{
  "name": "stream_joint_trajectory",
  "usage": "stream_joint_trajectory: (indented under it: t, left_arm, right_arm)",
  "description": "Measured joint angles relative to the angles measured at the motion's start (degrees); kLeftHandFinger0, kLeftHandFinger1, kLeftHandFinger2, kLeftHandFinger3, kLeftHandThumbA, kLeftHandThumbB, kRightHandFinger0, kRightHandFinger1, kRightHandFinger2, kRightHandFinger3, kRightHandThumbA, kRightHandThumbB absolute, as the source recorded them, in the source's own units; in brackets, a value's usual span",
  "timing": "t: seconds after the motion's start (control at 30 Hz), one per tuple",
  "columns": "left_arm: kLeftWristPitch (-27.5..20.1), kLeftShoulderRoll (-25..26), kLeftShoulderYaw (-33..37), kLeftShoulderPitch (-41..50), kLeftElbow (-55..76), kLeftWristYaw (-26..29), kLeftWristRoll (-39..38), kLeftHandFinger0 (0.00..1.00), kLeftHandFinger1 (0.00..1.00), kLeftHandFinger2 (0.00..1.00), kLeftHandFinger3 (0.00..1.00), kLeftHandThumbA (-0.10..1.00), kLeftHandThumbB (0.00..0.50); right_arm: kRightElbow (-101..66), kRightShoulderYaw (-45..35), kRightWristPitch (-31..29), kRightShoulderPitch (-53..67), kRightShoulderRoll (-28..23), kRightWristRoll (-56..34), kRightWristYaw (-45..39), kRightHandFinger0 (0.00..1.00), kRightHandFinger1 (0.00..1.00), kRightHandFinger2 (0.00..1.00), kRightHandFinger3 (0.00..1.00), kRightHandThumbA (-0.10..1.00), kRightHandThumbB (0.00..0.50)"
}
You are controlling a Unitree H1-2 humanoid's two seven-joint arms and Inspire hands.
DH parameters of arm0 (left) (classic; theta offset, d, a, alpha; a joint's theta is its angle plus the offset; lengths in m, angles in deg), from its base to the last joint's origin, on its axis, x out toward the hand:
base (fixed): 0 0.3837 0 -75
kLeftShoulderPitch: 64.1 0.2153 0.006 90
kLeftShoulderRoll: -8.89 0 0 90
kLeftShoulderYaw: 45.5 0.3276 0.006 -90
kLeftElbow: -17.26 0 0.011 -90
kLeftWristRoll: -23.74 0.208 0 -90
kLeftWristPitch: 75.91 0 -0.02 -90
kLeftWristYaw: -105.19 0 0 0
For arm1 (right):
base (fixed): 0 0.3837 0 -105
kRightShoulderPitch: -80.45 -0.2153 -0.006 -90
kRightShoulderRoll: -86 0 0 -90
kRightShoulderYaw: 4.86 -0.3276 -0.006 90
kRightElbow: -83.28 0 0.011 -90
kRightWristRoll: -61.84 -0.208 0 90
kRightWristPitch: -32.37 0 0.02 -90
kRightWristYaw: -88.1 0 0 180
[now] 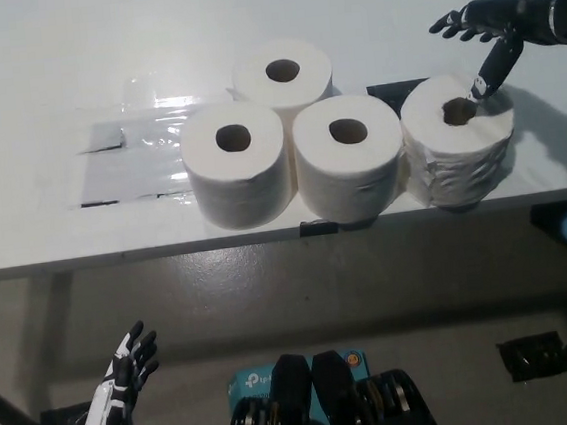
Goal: A few rolls of toilet paper are kept infront of the robot and the robot uses its right hand to lift one of the rolls and and places it on top of the other rolls to stack it.
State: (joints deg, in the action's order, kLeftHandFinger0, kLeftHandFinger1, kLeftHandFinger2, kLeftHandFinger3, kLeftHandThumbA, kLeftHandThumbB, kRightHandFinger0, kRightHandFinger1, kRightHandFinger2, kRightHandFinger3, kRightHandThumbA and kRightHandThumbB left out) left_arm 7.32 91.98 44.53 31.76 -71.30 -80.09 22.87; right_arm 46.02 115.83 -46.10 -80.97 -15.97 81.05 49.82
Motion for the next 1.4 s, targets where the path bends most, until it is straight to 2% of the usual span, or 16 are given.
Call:
stream_joint_trajectory:
  t: [0.13,0.4,0.67,0.87,0.97,1.03,1.1,1.17,1.2,1.3,1.33,1.4]
  left_arm:
    - [0.02,0.01,0.02,0.02,0.01,0.0,0.02,1.0,1.0,1.0,1.0,1.0,0.156]
    - [0.14,0.01,0.06,0.03,0.06,-0.01,-0.01,1.0,1.0,1.0,1.0,1.0,0.177]
    - [0.18,0.0,0.08,0.03,0.09,-0.02,-0.05,1.0,1.0,1.0,1.0,1.0,0.174]
    - [0.25,0.01,0.1,0.04,0.19,-0.01,-0.03,1.0,1.0,1.0,1.0,1.0,0.18]
    - [0.24,0.01,0.1,0.04,0.19,-0.02,-0.04,1.0,1.0,1.0,1.0,1.0,0.169]
    - [0.24,0.0,0.12,0.04,0.19,-0.01,-0.04,1.0,1.0,1.0,1.0,1.0,0.176]
    - [0.24,0.0,0.13,0.04,0.19,-0.01,-0.04,1.0,1.0,1.0,1.0,1.0,0.18]
    - [0.23,0.0,0.14,0.04,0.19,-0.02,-0.03,1.0,1.0,1.0,1.0,1.0,0.184]
    - [0.24,0.0,0.14,0.04,0.19,-0.02,-0.03,1.0,1.0,1.0,1.0,1.0,0.186]
    - [0.24,0.0,0.16,0.04,0.19,-0.02,-0.04,1.0,1.0,1.0,1.0,1.0,0.178]
    - [0.24,0.0,0.17,0.05,0.19,-0.02,-0.04,1.0,1.0,1.0,1.0,1.0,0.171]
    - [0.24,0.0,0.22,0.05,0.21,-0.02,-0.02,1.0,1.0,1.0,1.0,1.0,0.169]
  right_arm:
    - [0.94,-0.1,-0.8,0.0,0.05,0.6,0.0,1.0,1.0,1.0,1.0,1.0,0.327]
    - [3.03,0.28,-2.38,-0.01,0.13,2.69,0.0,1.0,1.0,1.0,1.0,1.0,0.297]
    - [3.04,0.38,-2.69,-0.01,0.94,4.62,0.0,1.0,1.0,1.0,1.0,1.0,0.328]
    - [3.91,0.39,-3.28,-0.01,1.86,5.39,0.0,1.0,1.0,1.0,1.0,1.0,0.318]
    - [5.24,0.35,-3.76,-0.07,2.33,5.68,-0.01,1.0,1.0,1.0,1.0,1.0,0.288]
    - [6.17,0.36,-3.95,-0.17,2.76,5.84,-0.03,1.0,1.0,1.0,1.0,1.0,0.299]
    - [6.7,0.39,-4.03,-0.35,3.19,6.08,-0.03,1.0,1.0,1.0,1.0,0.98,0.316]
    - [7.31,0.79,-4.06,-0.56,3.85,6.66,-0.03,1.0,1.0,1.0,1.0,0.98,0.312]
    - [8.2,1.32,-4.22,-0.81,4.35,7.08,-0.02,1.0,1.0,1.0,1.0,0.95,0.329]
    - [10.6,2.27,-4.79,-1.31,5.77,7.9,0.19,1.0,1.0,1.0,1.0,0.84,0.325]
    - [11.44,2.44,-4.95,-1.51,6.27,8.2,0.44,1.0,1.0,1.0,1.0,0.83,0.343]
    - [12.21,2.91,-5.12,-1.86,6.77,8.9,0.89,1.0,1.0,1.0,1.0,0.81,0.34]
